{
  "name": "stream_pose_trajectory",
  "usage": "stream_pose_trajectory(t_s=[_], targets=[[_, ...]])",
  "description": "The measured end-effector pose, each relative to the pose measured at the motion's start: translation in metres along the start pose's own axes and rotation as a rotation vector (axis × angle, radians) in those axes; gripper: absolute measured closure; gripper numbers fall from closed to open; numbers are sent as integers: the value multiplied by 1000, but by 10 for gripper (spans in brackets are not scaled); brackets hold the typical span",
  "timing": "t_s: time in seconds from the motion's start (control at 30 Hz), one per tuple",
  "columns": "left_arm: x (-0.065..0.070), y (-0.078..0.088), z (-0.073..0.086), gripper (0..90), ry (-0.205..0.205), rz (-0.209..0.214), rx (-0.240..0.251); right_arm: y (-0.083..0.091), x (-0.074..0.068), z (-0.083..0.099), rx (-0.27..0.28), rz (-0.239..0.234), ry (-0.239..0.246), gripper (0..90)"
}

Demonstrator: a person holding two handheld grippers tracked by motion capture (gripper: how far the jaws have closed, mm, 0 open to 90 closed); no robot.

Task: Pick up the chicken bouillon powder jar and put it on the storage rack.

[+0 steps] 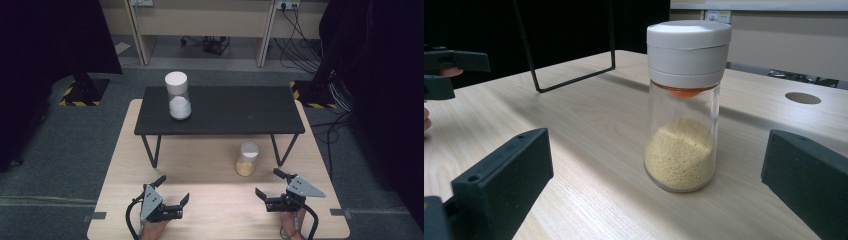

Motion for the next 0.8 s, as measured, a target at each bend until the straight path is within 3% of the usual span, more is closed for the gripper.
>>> stream_pose_trajectory(t_s=[0.53, 0.8], targets=[[1, 0, 0, 1, -3, -1, -1, 0, 1, 0, 15, -17, 15, 2], [1, 0, 0, 2, -1, -3, -4, -4, -6, -1, 34, 26, 32, 3]])
Point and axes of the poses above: each handheld gripper's, and its own axes: y roughly backward along the jaws, z roughly out of its underside, x roughly to its right, the point moved 5 cm from there along -y, roughly forward along the jaws, and after that the axes turned 9 degrees about y, right-handed, at the moved point
